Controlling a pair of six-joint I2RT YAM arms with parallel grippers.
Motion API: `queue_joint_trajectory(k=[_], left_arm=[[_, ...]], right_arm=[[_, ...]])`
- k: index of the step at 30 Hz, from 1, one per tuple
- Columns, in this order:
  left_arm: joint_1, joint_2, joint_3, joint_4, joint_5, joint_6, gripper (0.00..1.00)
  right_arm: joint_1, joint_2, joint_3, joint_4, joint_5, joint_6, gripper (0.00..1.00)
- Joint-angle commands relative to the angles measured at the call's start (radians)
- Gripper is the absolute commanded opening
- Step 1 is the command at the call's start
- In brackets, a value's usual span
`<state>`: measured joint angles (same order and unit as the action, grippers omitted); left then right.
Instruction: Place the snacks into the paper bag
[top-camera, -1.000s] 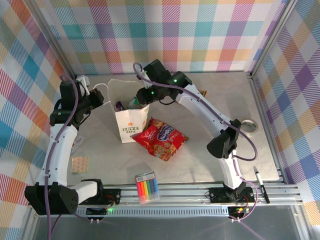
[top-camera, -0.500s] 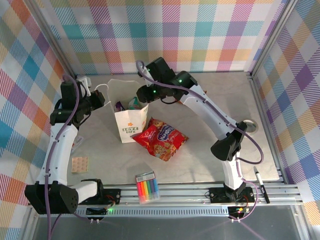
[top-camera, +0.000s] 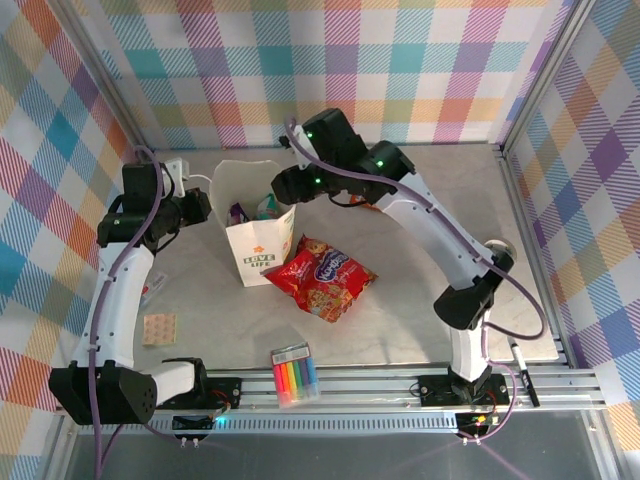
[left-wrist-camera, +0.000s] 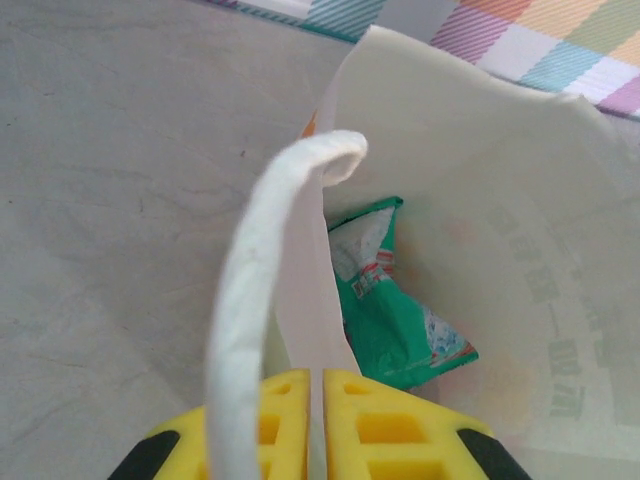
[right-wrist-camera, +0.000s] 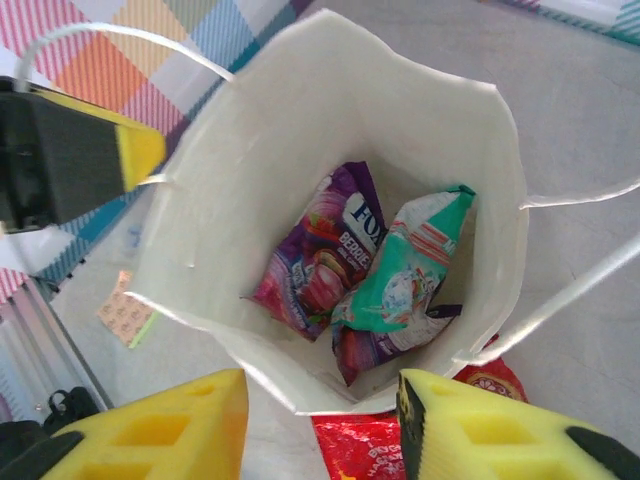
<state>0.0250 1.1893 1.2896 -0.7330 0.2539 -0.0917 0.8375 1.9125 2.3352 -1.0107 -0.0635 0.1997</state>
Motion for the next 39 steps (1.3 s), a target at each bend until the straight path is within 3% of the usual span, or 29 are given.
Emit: queue_joint_trajectory(k=[1,14,27,32,39], left_arm=[[-0.02,-0.007,0.038,-0.057,0.019,0.064,0.13],[-0.085,0.017,0.072,-0.106,-0.04,0.087,0.14],[-0.131,0.039,0.102,-0.114,-0.08,0.09,0.14],[-0.144,0.059,0.114,-0.11,-0.087,0.086,0.14],[-0.162,0.082,0.126,-0.112,-0.105,0.087,0.14]], right_arm=[[0.009,-0.067,-0.015,0.025,-0.019,-0.008,0.5],[0.01,-0.26,-0.176,0.096,0.07,-0.014,0.55],[-0.002,-0.518,-0.45,0.188,0.37,-0.047,0.59],[-0.062,-0.555,-0.499,0.169,0.413,-0.021,0.59],[-0.197,-0.618,-0.602,0.182,0.336,0.041,0.6]])
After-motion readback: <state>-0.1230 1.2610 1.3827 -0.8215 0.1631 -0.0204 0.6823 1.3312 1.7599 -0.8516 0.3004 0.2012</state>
